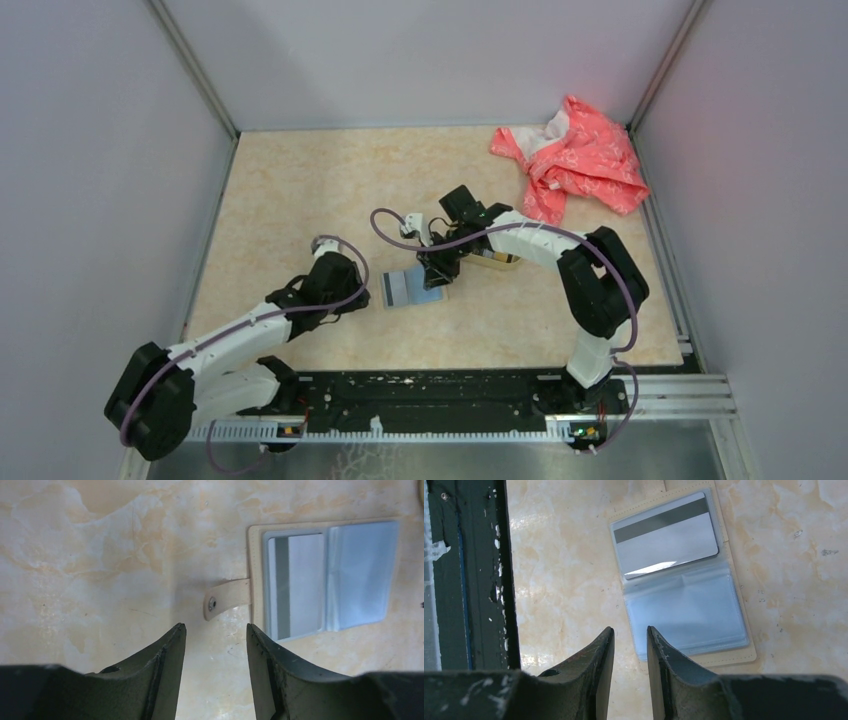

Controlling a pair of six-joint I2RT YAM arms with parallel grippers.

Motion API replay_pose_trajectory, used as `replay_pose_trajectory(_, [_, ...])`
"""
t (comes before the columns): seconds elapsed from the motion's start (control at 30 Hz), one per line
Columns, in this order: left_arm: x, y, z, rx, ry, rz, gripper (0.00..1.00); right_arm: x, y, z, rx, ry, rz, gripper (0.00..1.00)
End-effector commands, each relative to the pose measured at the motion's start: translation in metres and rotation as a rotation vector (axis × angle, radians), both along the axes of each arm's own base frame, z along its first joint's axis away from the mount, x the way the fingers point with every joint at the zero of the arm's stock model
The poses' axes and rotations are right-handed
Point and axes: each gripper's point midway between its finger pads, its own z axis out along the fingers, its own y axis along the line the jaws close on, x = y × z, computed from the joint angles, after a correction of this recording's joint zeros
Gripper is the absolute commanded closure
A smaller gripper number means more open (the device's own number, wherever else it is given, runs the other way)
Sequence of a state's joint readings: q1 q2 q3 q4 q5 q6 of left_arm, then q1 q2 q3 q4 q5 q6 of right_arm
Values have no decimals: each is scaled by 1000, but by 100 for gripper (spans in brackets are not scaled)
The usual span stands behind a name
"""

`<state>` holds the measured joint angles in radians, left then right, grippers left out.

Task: Put the credit cards into the card holder
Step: Close the card holder at the center of the board.

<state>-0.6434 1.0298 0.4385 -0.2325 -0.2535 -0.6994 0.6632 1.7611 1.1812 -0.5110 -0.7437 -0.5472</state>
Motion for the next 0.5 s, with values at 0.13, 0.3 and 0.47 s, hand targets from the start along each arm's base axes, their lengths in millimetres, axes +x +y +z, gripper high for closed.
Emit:
replay_pose_trajectory(0.13, [6,-8,-18,-17,13,-5,54,13,10,13,41,-15,-4,69])
replay_pose_trajectory(0.3, [16,-19,-15,-44,-3,-16,60,24,8,8,29,2,-80,69])
replay_pose_trajectory(0.47, [22,-16,-17,-19,-9,1,67,36,-4,5,-15,33,-144,69])
